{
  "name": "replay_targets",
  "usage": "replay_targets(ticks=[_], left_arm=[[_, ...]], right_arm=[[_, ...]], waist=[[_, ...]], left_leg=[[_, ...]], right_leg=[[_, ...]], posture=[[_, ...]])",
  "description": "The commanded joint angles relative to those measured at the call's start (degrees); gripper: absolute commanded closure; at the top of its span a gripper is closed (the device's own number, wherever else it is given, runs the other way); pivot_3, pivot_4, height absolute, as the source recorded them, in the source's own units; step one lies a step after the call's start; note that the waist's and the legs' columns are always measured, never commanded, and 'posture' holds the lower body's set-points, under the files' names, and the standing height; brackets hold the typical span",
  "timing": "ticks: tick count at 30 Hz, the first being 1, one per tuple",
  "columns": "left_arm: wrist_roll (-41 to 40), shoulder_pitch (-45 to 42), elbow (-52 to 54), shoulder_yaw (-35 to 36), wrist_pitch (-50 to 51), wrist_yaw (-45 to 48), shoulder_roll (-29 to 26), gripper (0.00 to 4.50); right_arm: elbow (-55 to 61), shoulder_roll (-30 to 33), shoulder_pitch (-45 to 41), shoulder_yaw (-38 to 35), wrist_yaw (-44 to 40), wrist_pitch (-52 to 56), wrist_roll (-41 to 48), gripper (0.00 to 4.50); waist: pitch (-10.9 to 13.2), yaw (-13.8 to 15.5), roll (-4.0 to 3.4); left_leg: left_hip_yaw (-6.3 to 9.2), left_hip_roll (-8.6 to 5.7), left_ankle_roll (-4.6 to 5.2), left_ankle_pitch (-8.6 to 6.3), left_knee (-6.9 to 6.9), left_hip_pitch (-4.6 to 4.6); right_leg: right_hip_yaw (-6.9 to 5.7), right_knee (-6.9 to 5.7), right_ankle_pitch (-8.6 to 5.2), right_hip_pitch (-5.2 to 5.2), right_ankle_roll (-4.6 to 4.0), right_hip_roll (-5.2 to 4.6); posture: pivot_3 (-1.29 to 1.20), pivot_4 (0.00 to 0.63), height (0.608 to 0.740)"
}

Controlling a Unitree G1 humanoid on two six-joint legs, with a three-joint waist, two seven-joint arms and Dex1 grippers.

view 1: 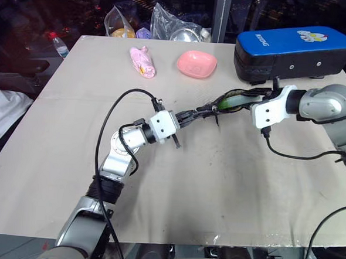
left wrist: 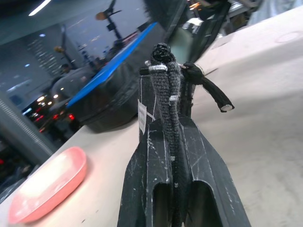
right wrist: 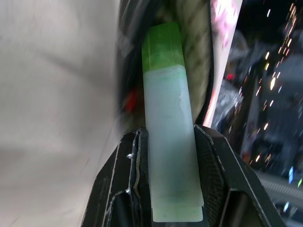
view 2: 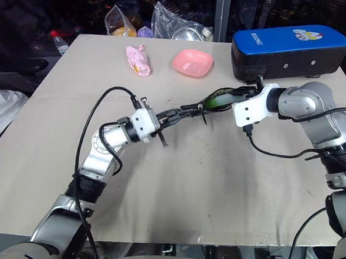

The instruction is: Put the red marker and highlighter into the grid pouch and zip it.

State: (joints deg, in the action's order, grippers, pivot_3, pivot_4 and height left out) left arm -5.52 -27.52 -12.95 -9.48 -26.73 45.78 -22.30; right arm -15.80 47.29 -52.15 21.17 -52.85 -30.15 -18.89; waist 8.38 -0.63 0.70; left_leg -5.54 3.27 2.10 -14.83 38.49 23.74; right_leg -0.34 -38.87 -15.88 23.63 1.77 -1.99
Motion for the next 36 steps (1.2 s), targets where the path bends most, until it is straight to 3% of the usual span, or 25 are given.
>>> replay_targets(ticks=[1,6,11,13,14,15,20,23,25,29,36], left_arm=[[0.0,-1.0,2.7,-0.1,-1.9,0.4,0.0,4.5],[-0.1,-1.3,2.9,-0.3,-1.9,0.3,0.6,4.5],[0.2,-0.6,2.4,0.4,-1.4,-0.9,1.2,4.5],[0.2,-0.3,2.1,0.6,-1.4,-1.1,1.3,4.5],[0.2,-0.2,2.1,0.6,-1.4,-1.3,1.3,4.5],[0.2,-0.2,1.9,0.6,-1.5,-1.4,1.3,4.5],[0.3,-0.4,1.1,0.6,-1.7,-1.5,1.3,4.5],[0.4,-1.2,0.2,0.5,-1.6,-1.5,1.7,4.5],[0.4,-1.6,-0.2,0.6,-1.7,-1.3,1.8,4.5],[0.3,-2.1,-0.8,0.6,-1.8,-1.1,1.9,4.5],[0.2,-2.3,-1.0,0.7,-1.9,-0.9,1.8,4.5]], right_arm=[[-0.9,-0.6,-2.3,-0.4,-0.6,-3.8,0.3,3.76],[-1.4,-2.7,-2.3,-0.3,-2.7,-3.7,2.3,3.76],[-0.3,-2.4,-1.6,-4.8,-5.4,2.9,8.3,1.51],[2.6,-2.1,-0.7,-8.6,-8.0,12.7,15.8,0.8],[4.1,-2.1,-0.2,-10.3,-8.7,17.4,18.8,0.22],[5.6,-1.8,0.4,-12.1,-9.4,21.5,21.5,0.1],[18.0,0.7,6.8,-19.6,-10.6,43.2,33.6,0.1],[32.4,-0.2,15.3,-24.6,-5.9,63.7,47.4,0.1],[38.6,-0.8,19.4,-25.9,-3.0,70.9,52.1,0.1],[44.2,-4.2,23.4,-27.0,4.4,78.0,56.5,0.1],[39.9,-3.6,23.4,-26.2,9.5,74.4,50.1,0.1]], waist=[[0.0,0.0,0.0],[0.0,0.1,0.0],[0.0,0.1,-0.01],[0.0,0.2,-0.02],[0.0,0.3,-0.02],[0.0,0.3,-0.02],[0.0,0.7,-0.02],[0.0,1.1,-0.02],[0.0,1.1,-0.02],[0.0,1.1,-0.03],[0.0,1.4,-0.02]], left_leg=[[0.0,0.0,0.0,0.0,0.0,0.0],[-0.02,0.0,0.0,0.0,0.01,0.01],[-0.01,0.01,0.0,0.0,0.03,0.0],[-0.01,0.01,0.0,0.0,0.03,0.01],[0.0,0.01,0.0,0.0,0.03,0.02],[0.01,0.02,0.0,0.0,0.03,0.02],[0.08,0.02,0.0,0.0,0.02,0.03],[0.11,0.03,0.01,0.0,0.03,0.03],[0.22,0.04,0.01,0.0,0.03,0.06],[0.25,0.01,0.04,-0.03,0.06,0.04],[0.25,-0.06,0.16,-0.09,0.13,0.1]], right_leg=[[0.0,0.0,0.0,0.0,0.0,0.0],[0.01,0.0,0.0,0.0,0.0,-0.02],[-0.01,-0.04,0.0,0.0,0.0,-0.03],[-0.01,-0.03,0.0,0.0,0.0,-0.04],[-0.01,-0.03,0.0,0.0,0.0,-0.04],[-0.02,-0.04,0.0,-0.01,0.0,-0.06],[-0.11,-0.03,0.01,-0.02,-0.01,-0.08],[-0.1,-0.05,0.01,-0.03,-0.01,-0.08],[-0.01,-0.06,0.01,-0.05,-0.01,-0.13],[0.01,-0.12,0.02,-0.06,-0.03,-0.08],[-0.13,-0.04,0.02,-0.07,-0.01,-0.02]], posture=[[0.0,0.15,0.737],[0.0,0.15,0.737],[0.0,0.15,0.737],[0.0,0.15,0.737],[0.0,0.15,0.737],[0.0,0.15,0.737],[0.0,0.15,0.737],[0.0,0.15,0.737],[0.0,0.15,0.737],[0.0,0.15,0.737],[0.0,0.15,0.737]])
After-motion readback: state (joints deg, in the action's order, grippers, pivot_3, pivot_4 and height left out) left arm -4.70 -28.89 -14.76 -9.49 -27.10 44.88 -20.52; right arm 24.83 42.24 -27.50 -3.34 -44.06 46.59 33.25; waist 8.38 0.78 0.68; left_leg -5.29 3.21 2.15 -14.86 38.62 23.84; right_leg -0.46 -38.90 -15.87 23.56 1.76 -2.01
